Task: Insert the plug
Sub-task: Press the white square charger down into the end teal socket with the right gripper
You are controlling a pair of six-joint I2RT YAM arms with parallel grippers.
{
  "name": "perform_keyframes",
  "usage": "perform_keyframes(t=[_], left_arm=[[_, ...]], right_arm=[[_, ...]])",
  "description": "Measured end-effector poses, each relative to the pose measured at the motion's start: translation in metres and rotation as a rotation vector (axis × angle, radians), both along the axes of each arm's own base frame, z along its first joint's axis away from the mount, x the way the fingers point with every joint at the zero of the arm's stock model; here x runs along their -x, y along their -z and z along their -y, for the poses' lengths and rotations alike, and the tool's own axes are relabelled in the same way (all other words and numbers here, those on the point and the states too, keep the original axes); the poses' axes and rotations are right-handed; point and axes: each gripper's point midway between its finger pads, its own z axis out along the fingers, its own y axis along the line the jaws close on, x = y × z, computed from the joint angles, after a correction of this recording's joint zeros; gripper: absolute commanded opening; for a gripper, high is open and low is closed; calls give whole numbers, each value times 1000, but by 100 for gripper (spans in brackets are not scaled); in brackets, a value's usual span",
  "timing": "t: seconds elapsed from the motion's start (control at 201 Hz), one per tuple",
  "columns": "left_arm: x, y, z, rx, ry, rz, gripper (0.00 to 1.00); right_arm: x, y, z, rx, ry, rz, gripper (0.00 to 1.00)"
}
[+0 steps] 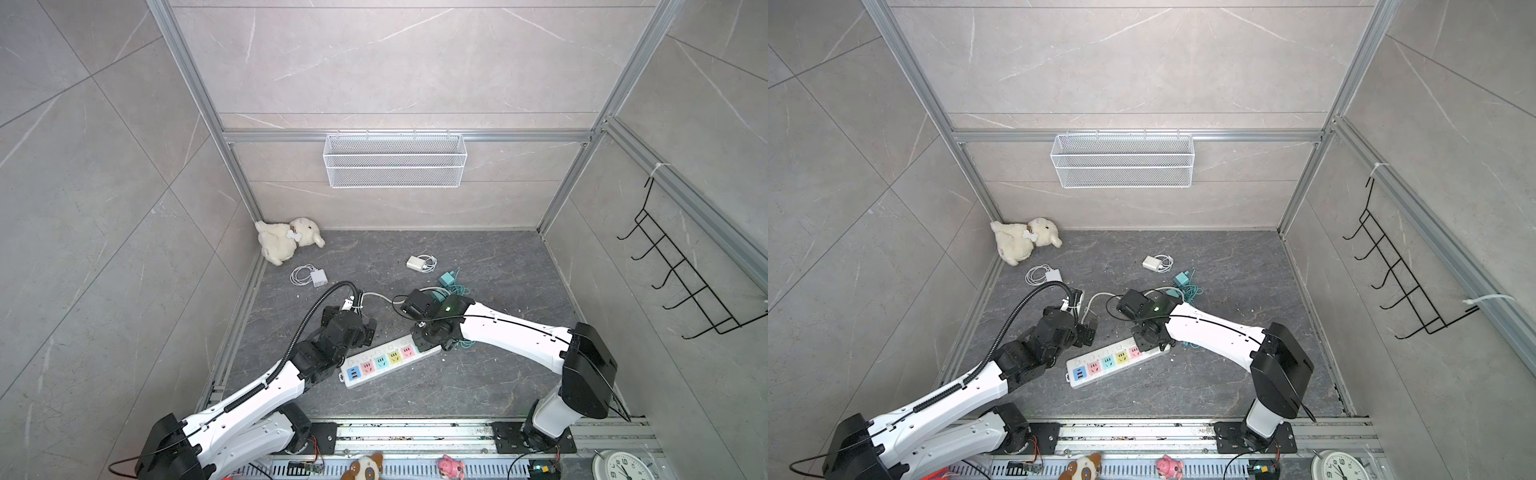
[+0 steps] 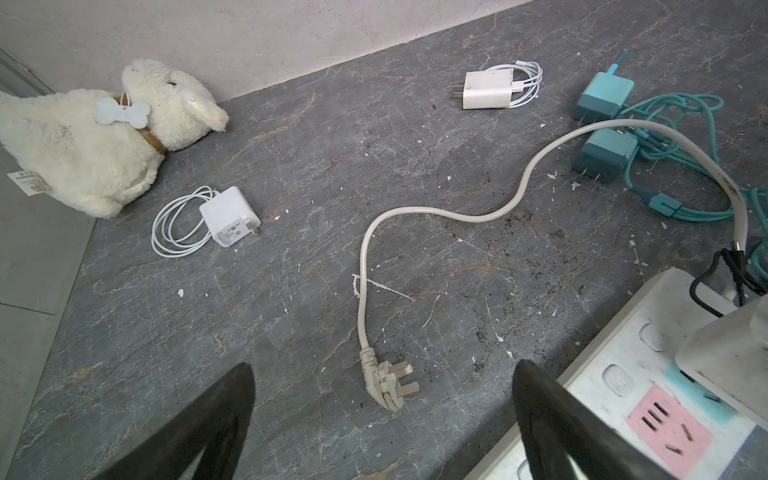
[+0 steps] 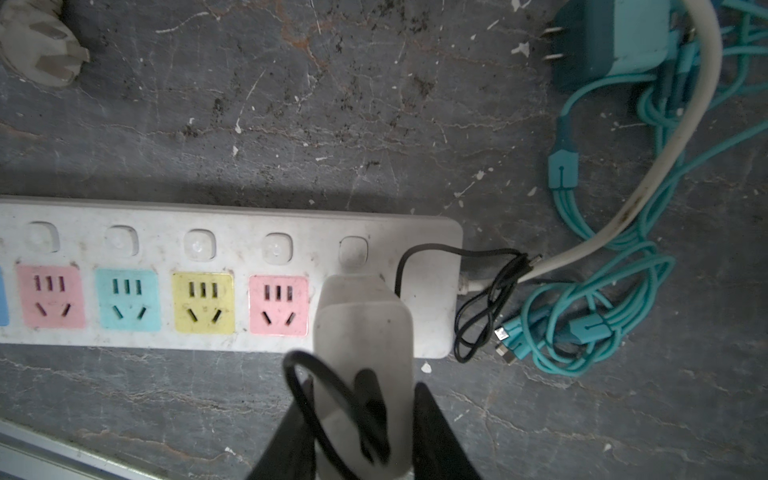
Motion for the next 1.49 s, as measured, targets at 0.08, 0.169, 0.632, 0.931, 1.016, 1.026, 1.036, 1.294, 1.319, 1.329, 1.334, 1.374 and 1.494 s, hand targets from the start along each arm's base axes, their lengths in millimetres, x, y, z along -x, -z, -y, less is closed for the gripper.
perform_keyframes(t=[0.08,0.169,0.632,0.931,1.016,1.026,1.036,1.294,1.319,1.329,1.334,1.374,1.494], left_arm=[[0,0,0,1,0,1,98],[0,-1,0,5,0,5,98],[0,-2,-3,13,-6,14,98],[1,-7,-4,24,-4,30,98],[1,-9,-4,27,-5,32,98],[1,-8,-4,27,-4,32,98],[1,-8,-4,27,-4,32,99],[0,-9,-6,26,-10,36,100],[-1,-9,-6,25,-12,37,100],[-1,-8,-6,25,-13,37,100],[-1,-8,-6,25,-13,37,100],[-1,-7,-7,22,-15,35,100],[-1,-2,-9,13,-21,27,100]], right_arm=[[0,0,-1,10,-3,6,11],[1,1,-1,15,-3,12,11],[7,9,-1,42,27,21,11],[7,18,-3,67,34,6,11],[6,18,-3,78,34,-1,11],[6,18,-3,79,34,-2,11],[7,18,-3,81,34,-3,12],[6,18,-3,88,34,-7,20],[6,18,-3,87,35,-7,21],[6,18,-3,86,35,-6,22],[6,18,-3,86,35,-6,22],[7,17,-3,85,37,-6,25],[6,17,-3,81,37,-5,32]])
